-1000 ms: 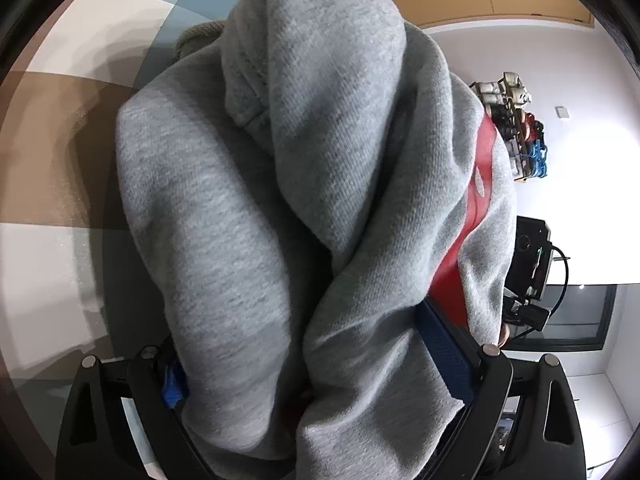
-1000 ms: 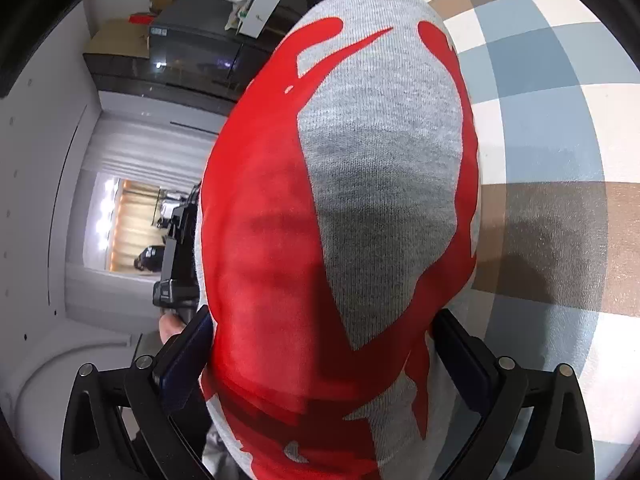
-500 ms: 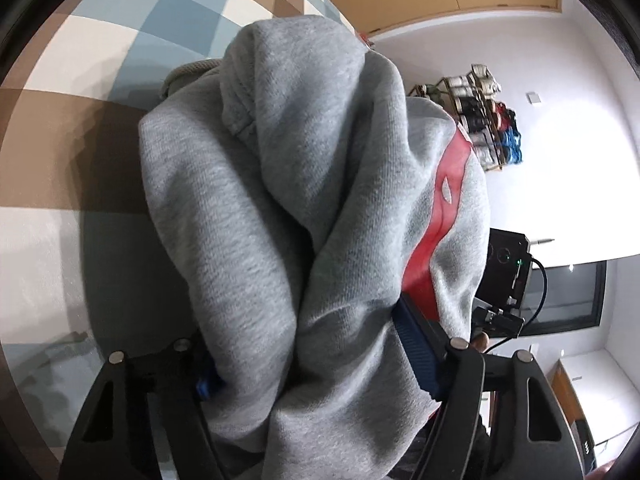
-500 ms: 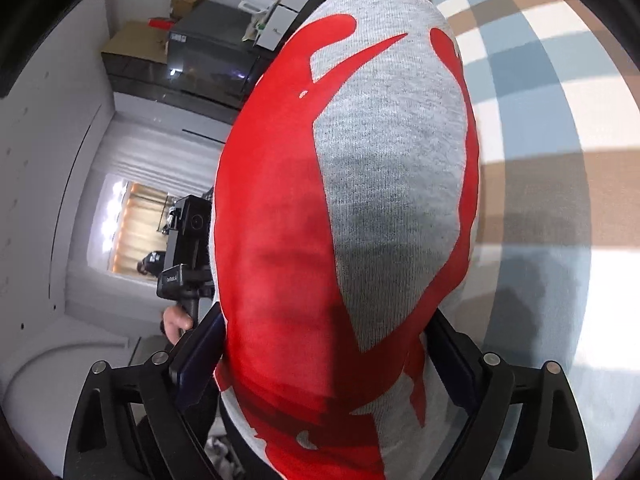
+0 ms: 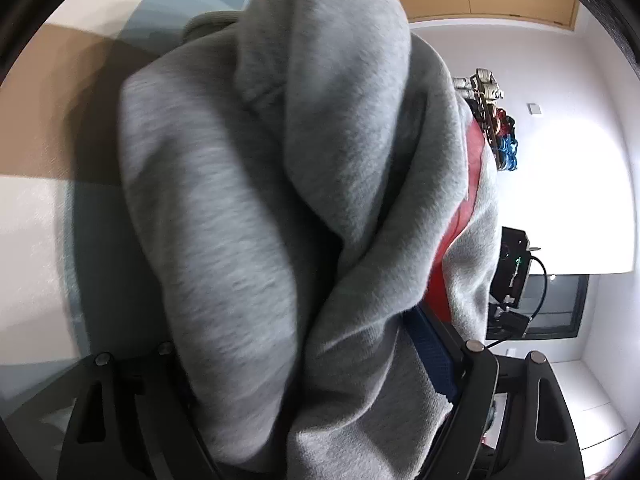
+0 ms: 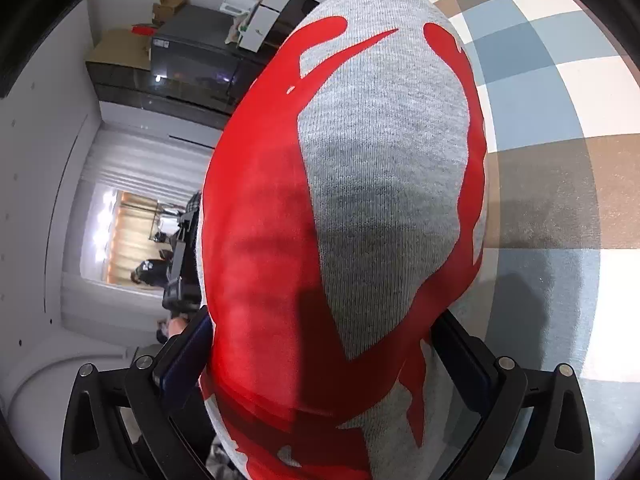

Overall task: Fold large clothes
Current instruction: 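Grip the grey hoodie bundle with both grippers and lift it off the bed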

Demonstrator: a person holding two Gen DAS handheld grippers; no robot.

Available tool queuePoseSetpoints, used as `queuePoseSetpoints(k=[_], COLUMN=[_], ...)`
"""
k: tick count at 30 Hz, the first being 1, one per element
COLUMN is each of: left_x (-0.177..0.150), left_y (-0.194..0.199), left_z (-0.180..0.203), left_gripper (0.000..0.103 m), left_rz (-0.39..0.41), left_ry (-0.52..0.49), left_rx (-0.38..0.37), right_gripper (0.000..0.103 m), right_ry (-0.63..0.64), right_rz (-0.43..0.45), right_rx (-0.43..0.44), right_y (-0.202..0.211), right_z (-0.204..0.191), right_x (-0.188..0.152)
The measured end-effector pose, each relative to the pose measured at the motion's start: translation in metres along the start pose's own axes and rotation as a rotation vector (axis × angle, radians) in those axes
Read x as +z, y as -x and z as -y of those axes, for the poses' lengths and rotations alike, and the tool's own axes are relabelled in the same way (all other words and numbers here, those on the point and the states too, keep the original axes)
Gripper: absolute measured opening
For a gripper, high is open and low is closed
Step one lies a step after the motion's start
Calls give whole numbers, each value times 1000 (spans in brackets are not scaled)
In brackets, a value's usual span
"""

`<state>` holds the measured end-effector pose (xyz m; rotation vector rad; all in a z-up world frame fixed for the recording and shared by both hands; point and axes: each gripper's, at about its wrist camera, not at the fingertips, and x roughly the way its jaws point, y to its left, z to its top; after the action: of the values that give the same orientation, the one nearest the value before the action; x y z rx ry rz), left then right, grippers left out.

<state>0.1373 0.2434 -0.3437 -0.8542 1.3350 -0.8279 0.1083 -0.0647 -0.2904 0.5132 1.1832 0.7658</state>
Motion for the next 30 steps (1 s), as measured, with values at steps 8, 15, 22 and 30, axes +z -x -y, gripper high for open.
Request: queuePoseSetpoints(k=[8, 15, 22, 30], left_x=[-12, -20, -14, -10], left_y=[13, 13, 3, -1], left_z=[22, 49, 50, 61], left_gripper=[64, 61, 61, 61], left_rz=[41, 25, 13, -12], left_ry=[-64, -106, -131, -156], left_rx=[4, -12, -29, -43], right_gripper=[88, 84, 84, 83], right_ry=[-4, -46, -54, -35], right_rz=[120, 166, 210, 264], right_rx=[2, 42, 54, 24], right_y=[24, 51, 77, 114], right_z=[-10, -8, -6, -9], right_x=[-27, -37, -53, -57])
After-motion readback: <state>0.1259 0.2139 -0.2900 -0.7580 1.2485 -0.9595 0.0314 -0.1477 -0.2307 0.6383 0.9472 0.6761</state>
